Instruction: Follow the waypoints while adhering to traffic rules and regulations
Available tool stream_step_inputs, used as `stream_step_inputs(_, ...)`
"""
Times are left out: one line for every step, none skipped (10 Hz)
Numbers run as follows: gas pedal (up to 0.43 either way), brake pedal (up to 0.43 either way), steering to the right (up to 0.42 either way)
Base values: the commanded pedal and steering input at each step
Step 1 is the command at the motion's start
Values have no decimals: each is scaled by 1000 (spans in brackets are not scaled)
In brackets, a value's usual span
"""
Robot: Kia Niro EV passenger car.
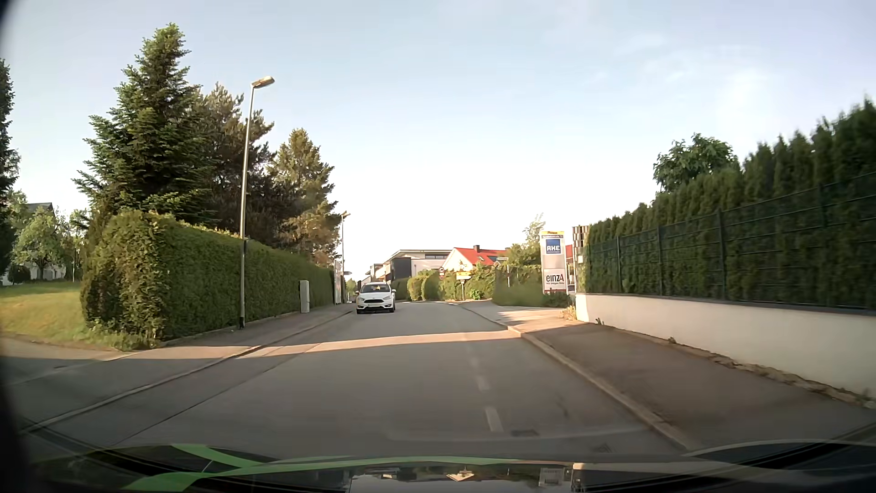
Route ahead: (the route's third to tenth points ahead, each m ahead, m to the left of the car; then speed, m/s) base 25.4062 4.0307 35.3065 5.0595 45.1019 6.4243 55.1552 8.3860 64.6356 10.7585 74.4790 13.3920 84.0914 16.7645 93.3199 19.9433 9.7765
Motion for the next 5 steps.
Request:
stream_step_inputs(169,0,-20)
stream_step_inputs(169,0,-21)
stream_step_inputs(169,0,-23)
stream_step_inputs(169,0,-25)
stream_step_inputs(169,0,-24)
